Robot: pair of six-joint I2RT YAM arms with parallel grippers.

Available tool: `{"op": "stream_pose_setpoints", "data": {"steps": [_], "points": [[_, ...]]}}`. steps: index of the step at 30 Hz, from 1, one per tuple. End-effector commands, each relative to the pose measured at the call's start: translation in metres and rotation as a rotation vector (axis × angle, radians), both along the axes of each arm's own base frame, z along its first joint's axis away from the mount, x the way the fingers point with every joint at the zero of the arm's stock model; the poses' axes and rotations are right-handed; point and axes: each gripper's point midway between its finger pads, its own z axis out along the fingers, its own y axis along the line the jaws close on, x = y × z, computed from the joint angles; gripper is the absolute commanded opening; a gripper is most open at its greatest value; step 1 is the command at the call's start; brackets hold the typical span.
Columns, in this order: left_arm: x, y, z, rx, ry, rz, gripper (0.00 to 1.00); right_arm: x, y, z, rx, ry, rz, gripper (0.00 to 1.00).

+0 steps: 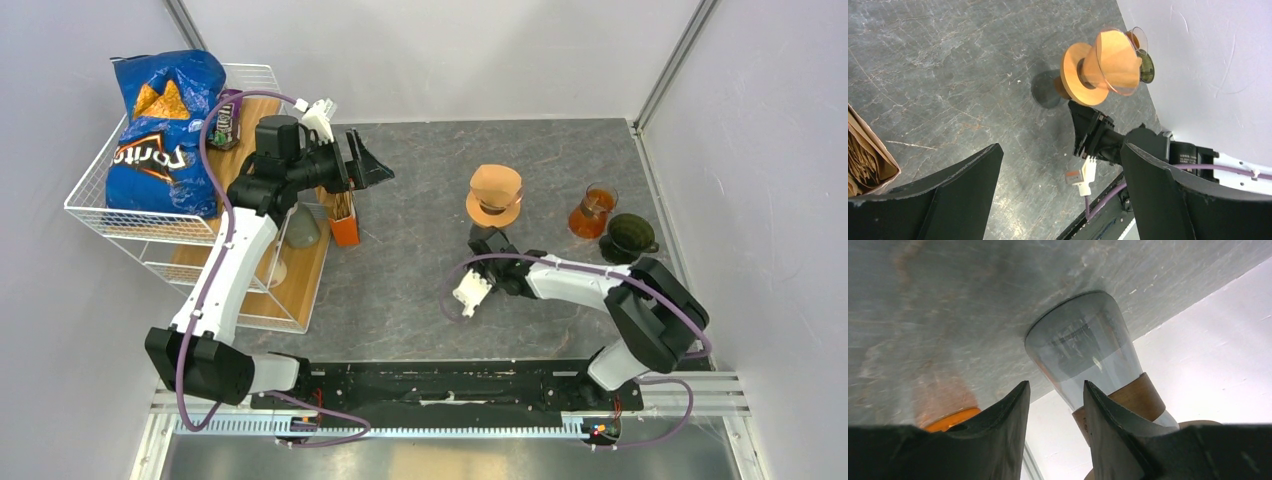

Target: Place the coffee filter in the dripper

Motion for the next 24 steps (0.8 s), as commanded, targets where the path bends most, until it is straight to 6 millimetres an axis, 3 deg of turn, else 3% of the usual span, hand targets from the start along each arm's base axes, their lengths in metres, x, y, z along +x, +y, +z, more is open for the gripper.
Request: {"op": "stream_pose_setpoints", "data": {"steps": [1,7,14,20,24], "points": [[0.0,-0.002,0.002,-0.028,0.008,-0.02,0.97,0.042,0.024,0.024,0.073,-0.096,0.045,0.52],[0.0,-0.003,-0.001,-0.029,0.016,-0.026,0.97,0.085,0.03,0.027,0.103,-0.144,0.043,0.52],[0.0,-0.002,0.0,-0.029,0.016,-0.026,0.97,0.127,0.01,0.014,0.066,-0.163,0.043,0.52],[-0.002,-0.002,-0.002,-0.02,0.009,-0.032,0.97,0.146,0.007,0.016,0.079,-0.173,0.046,0.52],[-0.001,-0.002,-0.002,-0.021,0.009,-0.034,0.97,0.137,0.02,0.031,0.109,-0.18,0.075,0.52]]}}
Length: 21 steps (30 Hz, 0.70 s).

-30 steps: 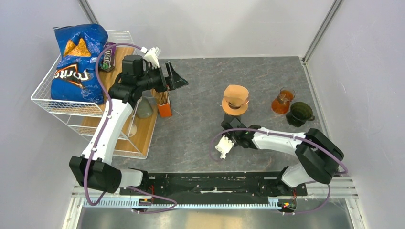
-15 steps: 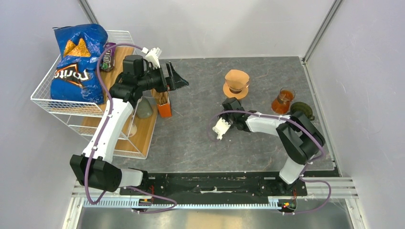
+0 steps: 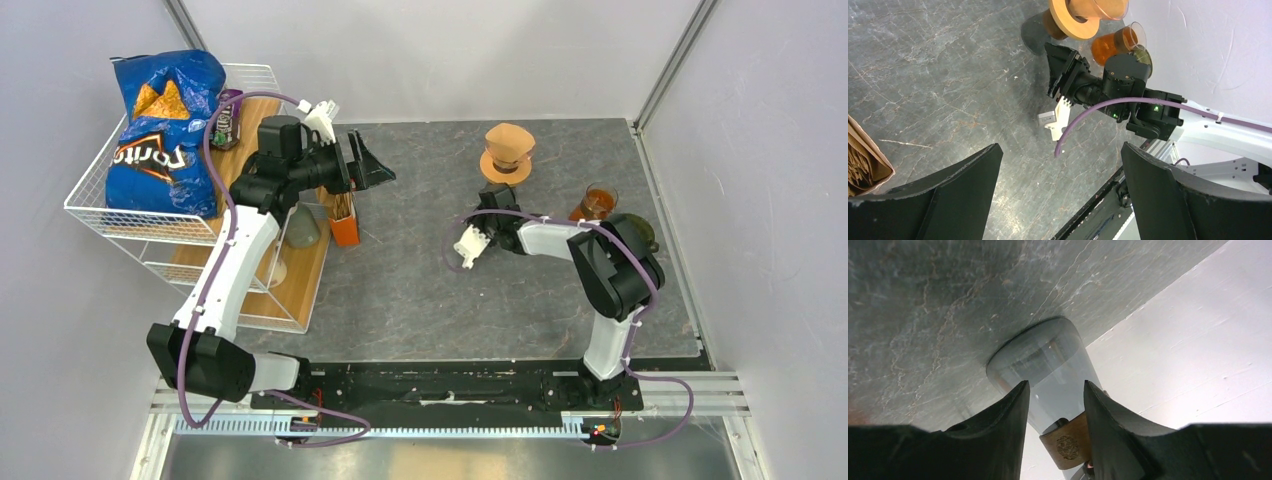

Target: Place the coffee filter in the dripper

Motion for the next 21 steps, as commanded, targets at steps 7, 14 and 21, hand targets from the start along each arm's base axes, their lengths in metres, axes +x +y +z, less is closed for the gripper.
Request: {"op": "stream_pose_setpoints", "data": {"steps": [7,14,21], "points": [[0.0,-0.003,0.008,-0.033,-0.016,-0.028,0.98,-0.062,0.051,0.071,0.157,0.061,0.024,0.54],[-0.006,-0.006,0.016,-0.056,-0.03,-0.055,0.98,-0.196,0.05,0.137,0.368,0.371,-0.143,0.56],[-0.021,-0.01,0.017,-0.073,-0.026,-0.106,0.98,-0.253,-0.014,0.203,0.656,0.688,-0.626,0.52]]}}
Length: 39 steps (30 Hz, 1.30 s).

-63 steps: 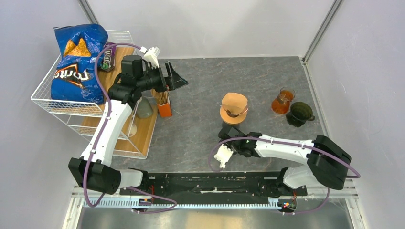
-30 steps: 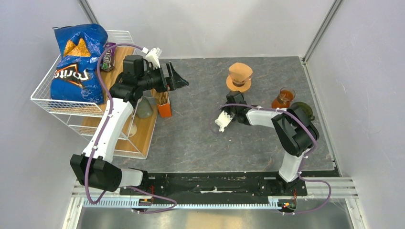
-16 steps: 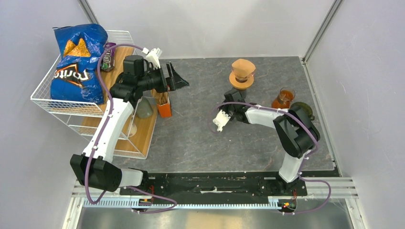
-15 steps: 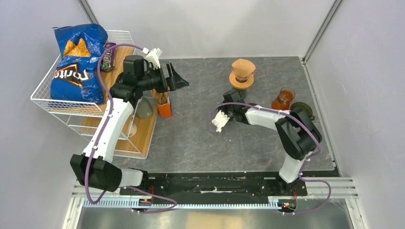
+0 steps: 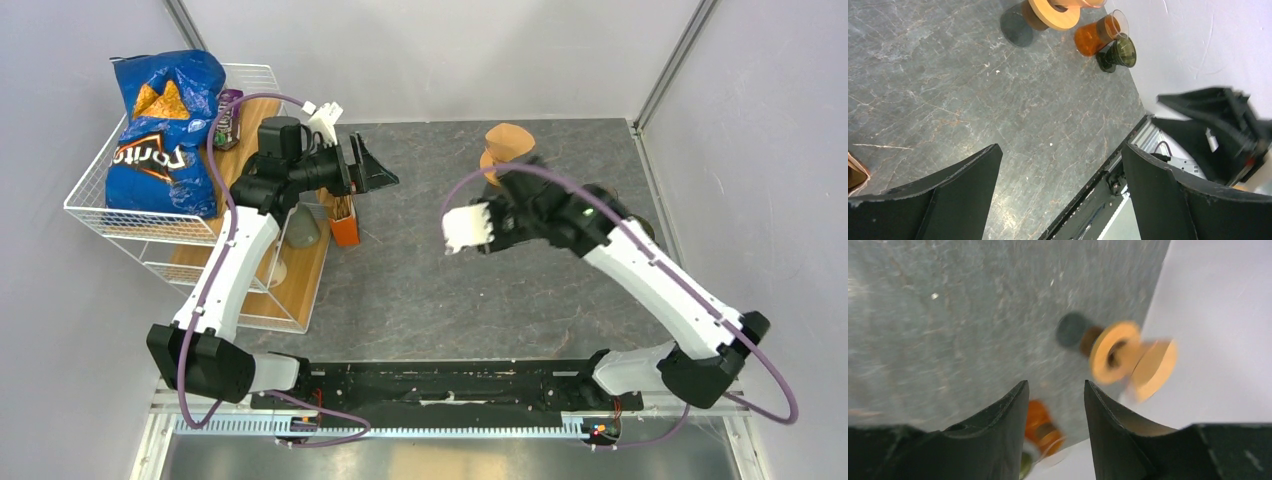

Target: Place the coffee filter in the dripper

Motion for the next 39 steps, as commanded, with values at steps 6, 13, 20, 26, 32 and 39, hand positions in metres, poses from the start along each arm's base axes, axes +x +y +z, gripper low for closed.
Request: {"op": "stream_pose_setpoints", "data": {"steps": [6,13,20,26,32,39], "points": [[-0.02,-0.004,0.013,-0.068,-0.008,-0.057,0.98,-0.068,-0.106,0.047,0.258,0.374,-0.468,0.51],[-0.017,-0.005,0.017,-0.07,-0.004,-0.054,0.98,0.005,-0.193,0.048,0.461,0.516,-0.898,0.51],[-0.014,-0.004,0.014,-0.067,0.008,-0.031,0.98,0.102,-0.304,0.015,0.635,0.656,-1.406,0.45],[-0.012,-0.002,0.006,-0.049,0.024,-0.022,0.98,0.129,-0.34,-0.056,0.625,0.793,-1.648,0.44],[-0.014,0.001,-0.004,-0.032,0.044,-0.014,0.99,0.16,-0.347,-0.098,0.802,0.861,-1.802,0.47],[-0.014,0.005,-0.007,0.002,0.057,0.001,0.98,0.182,-0.351,-0.132,0.851,0.912,-1.886,0.48]]}}
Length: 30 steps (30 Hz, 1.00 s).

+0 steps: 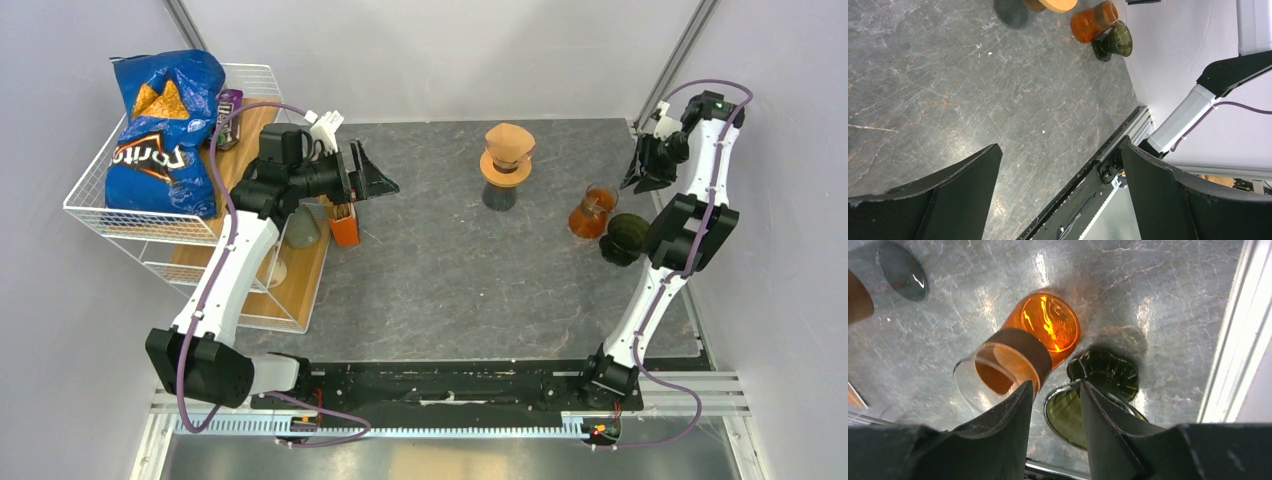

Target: Place the coffee filter in the dripper

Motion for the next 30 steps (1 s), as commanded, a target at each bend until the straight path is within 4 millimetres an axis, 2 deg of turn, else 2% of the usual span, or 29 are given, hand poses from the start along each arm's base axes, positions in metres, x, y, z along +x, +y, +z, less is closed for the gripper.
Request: {"op": "stream_pose_setpoints", "data": {"steps": [1,7,12,19,25,30], "points": [[0.002,0.007,0.001,0.028,-0.003,0.023,0.98,0.022,0.001,-0.015,0.064,-0.008,-0.098,0.48],[0.004,0.008,0.0,0.026,0.028,0.04,0.99,0.013,0.017,-0.041,0.165,0.077,-0.119,0.49],[0.009,0.008,-0.003,0.039,0.035,0.036,0.99,0.0,0.042,-0.049,0.246,0.135,-0.096,0.5],[0.014,0.007,-0.005,0.043,0.038,0.038,0.99,-0.012,0.075,-0.05,0.33,0.186,-0.066,0.52],[0.013,0.009,-0.008,0.057,0.036,0.034,0.99,-0.023,0.107,-0.042,0.379,0.206,-0.028,0.54],[0.014,0.009,-0.006,0.064,0.025,0.032,0.99,-0.039,0.129,-0.035,0.4,0.243,-0.015,0.63]]}}
